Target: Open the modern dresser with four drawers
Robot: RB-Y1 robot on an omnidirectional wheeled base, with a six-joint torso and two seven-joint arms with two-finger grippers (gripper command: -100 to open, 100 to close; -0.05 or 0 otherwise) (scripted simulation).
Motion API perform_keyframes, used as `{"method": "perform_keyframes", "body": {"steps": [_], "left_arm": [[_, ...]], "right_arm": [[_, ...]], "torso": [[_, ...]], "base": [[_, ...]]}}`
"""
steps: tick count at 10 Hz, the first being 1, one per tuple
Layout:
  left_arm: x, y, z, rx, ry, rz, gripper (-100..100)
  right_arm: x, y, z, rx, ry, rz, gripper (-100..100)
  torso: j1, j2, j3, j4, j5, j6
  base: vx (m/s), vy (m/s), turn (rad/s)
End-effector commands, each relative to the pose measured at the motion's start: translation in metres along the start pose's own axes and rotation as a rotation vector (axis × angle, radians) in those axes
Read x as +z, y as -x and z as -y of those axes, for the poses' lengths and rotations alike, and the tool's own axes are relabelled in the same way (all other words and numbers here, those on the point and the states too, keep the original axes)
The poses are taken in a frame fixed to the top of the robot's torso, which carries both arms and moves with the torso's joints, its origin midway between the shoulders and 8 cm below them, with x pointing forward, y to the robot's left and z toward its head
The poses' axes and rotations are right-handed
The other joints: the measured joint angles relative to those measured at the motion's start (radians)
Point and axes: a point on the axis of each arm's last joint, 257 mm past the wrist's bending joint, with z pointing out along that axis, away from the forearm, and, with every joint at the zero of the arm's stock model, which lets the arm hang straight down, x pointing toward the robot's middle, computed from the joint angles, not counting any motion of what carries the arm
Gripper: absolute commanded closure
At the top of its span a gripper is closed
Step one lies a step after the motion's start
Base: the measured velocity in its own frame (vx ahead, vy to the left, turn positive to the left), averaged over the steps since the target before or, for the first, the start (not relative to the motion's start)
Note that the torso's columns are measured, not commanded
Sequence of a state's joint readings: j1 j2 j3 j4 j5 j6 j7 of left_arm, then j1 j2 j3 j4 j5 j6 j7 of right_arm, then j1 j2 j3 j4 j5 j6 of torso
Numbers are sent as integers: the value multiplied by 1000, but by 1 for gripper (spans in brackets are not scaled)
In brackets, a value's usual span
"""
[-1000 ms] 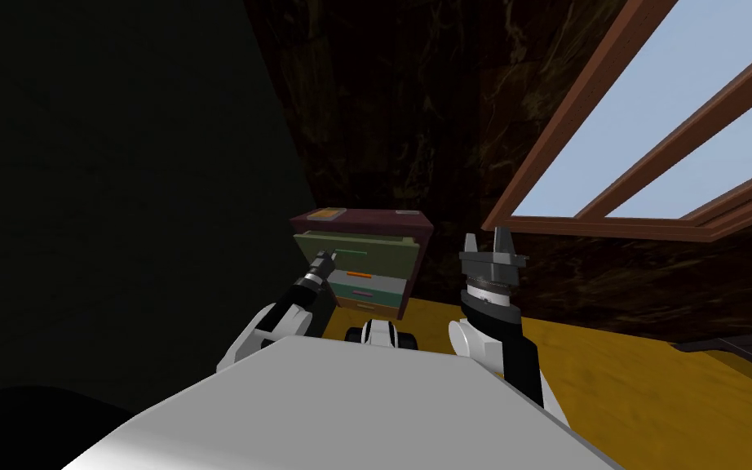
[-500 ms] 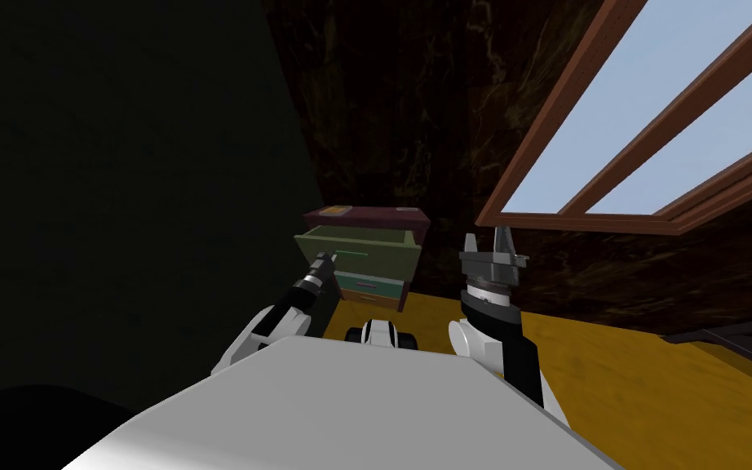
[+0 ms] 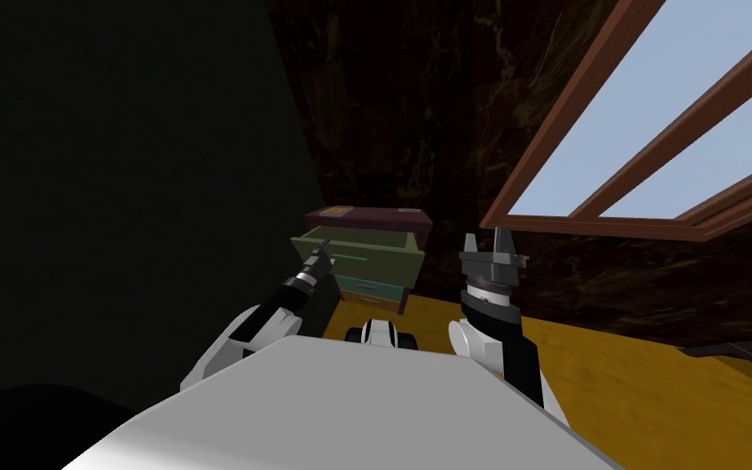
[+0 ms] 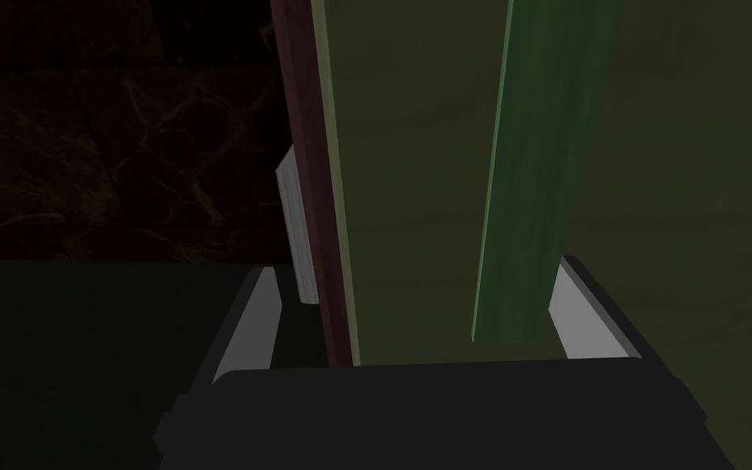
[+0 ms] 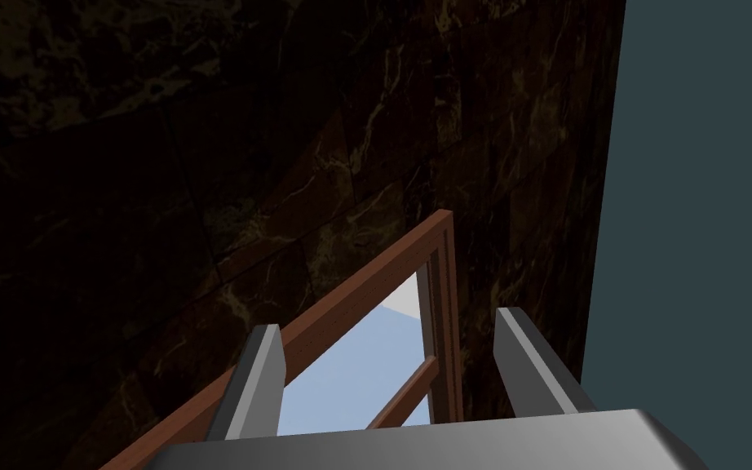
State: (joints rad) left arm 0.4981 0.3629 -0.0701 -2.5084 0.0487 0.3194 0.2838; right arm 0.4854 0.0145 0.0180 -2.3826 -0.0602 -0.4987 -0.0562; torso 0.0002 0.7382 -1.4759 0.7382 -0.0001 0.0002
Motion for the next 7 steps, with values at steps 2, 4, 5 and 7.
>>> {"method": "perform_keyframes", "body": {"steps": [2,4,5,7], "left_arm": [[-8,-3,19,0,1,-13,-100],[-10,-3,14,-2,20,-11,-100],[-10,-3,13,-3,25,-11,0],[-10,-2,10,-3,33,-9,0]], "right_arm": [[0,0,0,0,0,0,0],[0,0,0,0,0,0,0],[0,0,0,0,0,0,0],[0,0,0,0,0,0,0]], "torso": [[0,3,2,1,0,-1],[-1,6,3,6,-3,-1],[-1,6,3,4,-2,-1],[-1,3,1,2,-1,0]], "base": [[27,-11,24],[22,-11,18],[5,-1,-1],[0,0,0]]}}
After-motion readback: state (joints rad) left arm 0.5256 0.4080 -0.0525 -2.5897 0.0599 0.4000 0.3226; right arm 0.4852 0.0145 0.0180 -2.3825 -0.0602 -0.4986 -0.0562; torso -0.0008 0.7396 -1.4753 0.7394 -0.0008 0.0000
